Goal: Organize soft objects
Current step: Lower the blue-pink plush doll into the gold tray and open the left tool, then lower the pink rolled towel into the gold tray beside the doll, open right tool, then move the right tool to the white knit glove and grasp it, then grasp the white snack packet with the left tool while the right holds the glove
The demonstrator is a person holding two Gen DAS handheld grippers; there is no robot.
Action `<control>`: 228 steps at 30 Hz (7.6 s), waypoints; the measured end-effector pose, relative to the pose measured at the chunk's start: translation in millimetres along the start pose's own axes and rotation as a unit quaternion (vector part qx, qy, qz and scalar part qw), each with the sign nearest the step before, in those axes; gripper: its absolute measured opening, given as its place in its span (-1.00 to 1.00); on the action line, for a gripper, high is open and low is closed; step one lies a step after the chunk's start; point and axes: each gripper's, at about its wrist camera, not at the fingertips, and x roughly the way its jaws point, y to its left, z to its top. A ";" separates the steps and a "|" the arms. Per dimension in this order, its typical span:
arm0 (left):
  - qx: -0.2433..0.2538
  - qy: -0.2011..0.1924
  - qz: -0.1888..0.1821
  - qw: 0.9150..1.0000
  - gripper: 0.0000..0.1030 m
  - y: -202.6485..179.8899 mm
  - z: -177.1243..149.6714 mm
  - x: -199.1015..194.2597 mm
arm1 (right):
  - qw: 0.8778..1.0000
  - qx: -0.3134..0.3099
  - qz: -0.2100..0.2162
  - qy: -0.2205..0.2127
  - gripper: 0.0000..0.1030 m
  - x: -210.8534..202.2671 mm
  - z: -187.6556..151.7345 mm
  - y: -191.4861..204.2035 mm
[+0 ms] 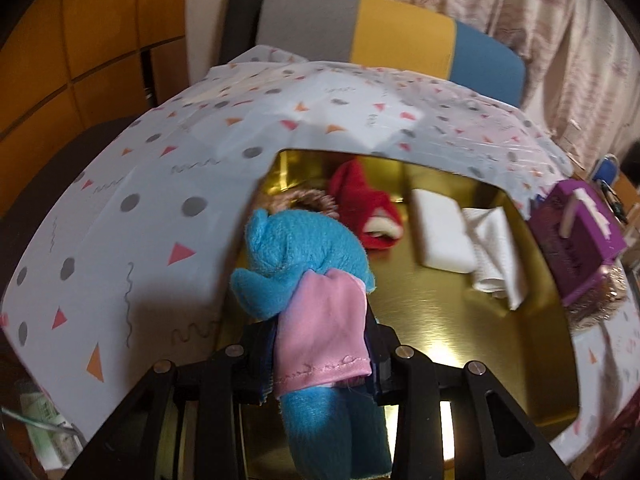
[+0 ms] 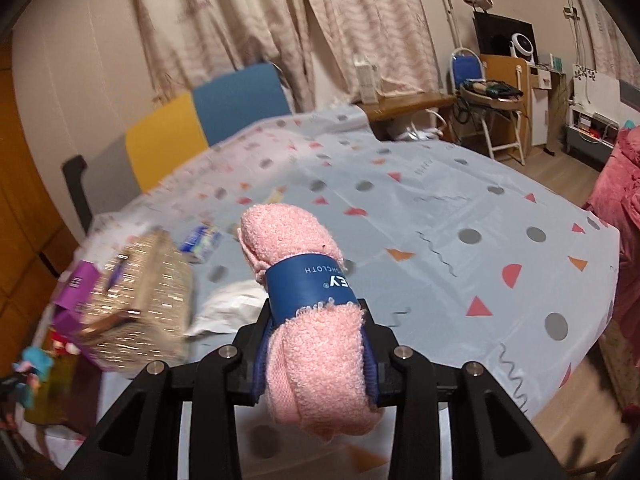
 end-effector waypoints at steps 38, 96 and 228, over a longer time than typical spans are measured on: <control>-0.040 -0.079 0.002 0.996 0.73 15.7 -75.4 -84.5 | 0.921 -0.201 0.285 0.173 -0.29 20.1 -80.3 380.3; 0.020 -0.052 -0.078 0.995 0.84 -72.6 -84.7 -94.7 | 0.974 -0.136 0.179 0.039 -0.08 -22.2 -54.1 224.6; 0.248 0.075 -0.230 0.938 0.44 -421.5 -115.8 -53.7 | 0.995 0.045 0.044 0.081 -0.35 32.5 -63.9 -59.1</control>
